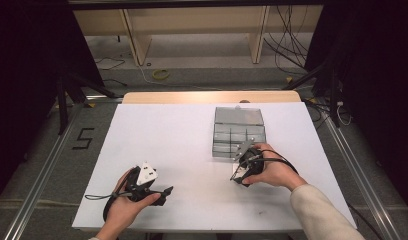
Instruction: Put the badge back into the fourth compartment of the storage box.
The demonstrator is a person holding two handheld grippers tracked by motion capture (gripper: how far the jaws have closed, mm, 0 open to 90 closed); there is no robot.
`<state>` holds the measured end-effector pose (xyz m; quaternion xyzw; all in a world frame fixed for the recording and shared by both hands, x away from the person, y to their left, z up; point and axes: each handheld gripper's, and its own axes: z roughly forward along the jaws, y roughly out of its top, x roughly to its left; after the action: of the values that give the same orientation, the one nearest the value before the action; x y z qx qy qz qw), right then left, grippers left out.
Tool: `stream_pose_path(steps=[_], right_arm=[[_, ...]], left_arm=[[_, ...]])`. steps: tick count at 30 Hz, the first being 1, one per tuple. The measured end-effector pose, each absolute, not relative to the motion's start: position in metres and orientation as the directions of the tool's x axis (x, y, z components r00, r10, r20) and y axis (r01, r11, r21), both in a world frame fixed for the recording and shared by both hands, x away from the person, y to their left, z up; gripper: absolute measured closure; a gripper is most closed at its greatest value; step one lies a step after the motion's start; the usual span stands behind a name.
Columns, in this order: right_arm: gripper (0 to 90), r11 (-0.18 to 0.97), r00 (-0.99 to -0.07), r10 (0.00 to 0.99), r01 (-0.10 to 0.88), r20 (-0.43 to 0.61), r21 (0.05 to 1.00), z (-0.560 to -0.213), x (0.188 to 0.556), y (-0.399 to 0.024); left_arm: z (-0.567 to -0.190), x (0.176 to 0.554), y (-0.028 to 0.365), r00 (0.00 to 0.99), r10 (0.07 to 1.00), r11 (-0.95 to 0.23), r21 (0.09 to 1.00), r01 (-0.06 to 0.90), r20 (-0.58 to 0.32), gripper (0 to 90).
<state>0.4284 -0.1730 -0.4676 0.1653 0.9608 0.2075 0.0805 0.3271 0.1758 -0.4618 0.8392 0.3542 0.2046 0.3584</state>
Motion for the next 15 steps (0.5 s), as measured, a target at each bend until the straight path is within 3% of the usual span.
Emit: stream_pose_path(steps=[15], right_arm=[[19.9, 0.837, -0.936, 0.351, 0.313, -0.002, 0.449, -0.4742, 0.4360, -0.1779]], left_arm=[[-0.4617, 0.3266, 0.1743, 0.669, 0.738, -0.494, 0.748, 0.444, 0.090, 17.0]])
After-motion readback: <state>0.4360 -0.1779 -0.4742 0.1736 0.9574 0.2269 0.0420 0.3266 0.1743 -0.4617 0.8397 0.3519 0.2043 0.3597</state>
